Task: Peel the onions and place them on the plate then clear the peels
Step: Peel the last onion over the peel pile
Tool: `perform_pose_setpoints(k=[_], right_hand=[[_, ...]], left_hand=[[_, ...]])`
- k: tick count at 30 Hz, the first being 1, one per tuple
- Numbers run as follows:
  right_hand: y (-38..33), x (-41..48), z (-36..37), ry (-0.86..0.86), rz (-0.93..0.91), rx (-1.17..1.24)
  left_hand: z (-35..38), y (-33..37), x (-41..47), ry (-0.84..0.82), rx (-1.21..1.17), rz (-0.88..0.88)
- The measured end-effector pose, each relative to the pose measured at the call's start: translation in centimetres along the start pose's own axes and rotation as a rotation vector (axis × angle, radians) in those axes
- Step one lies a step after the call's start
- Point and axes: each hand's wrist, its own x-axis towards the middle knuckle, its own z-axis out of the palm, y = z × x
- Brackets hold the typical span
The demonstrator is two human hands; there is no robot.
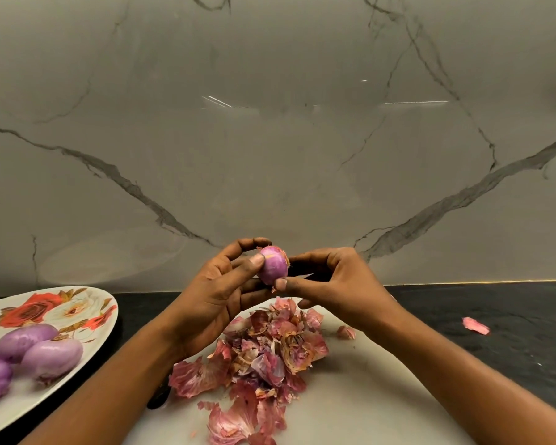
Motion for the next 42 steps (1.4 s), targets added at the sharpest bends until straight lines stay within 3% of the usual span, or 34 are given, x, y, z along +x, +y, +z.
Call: perform_pose_setpoints(k=[8,27,34,42], right_hand=[[0.16,-0.02,-0.14,0.042,-0.086,-0.006],[-0.07,-0.14,-0.14,-0.018,-0.110,0.036],[0.11,0.12,-0.14,0.110,-0.108,-0.074],[0.18,0.01,-0.24,0.055,-0.115,-0.147]], left_hand=[[-0.03,-0.19,0.16,0.028,0.122,0.029],[-0.47,-0.28,0.29,0.089,0.076,0.027],[-0.56,-0.29,0.44,0.103,0.055,0.040],[-0.84,-0.29,0.52,0.098,0.070,0.045]])
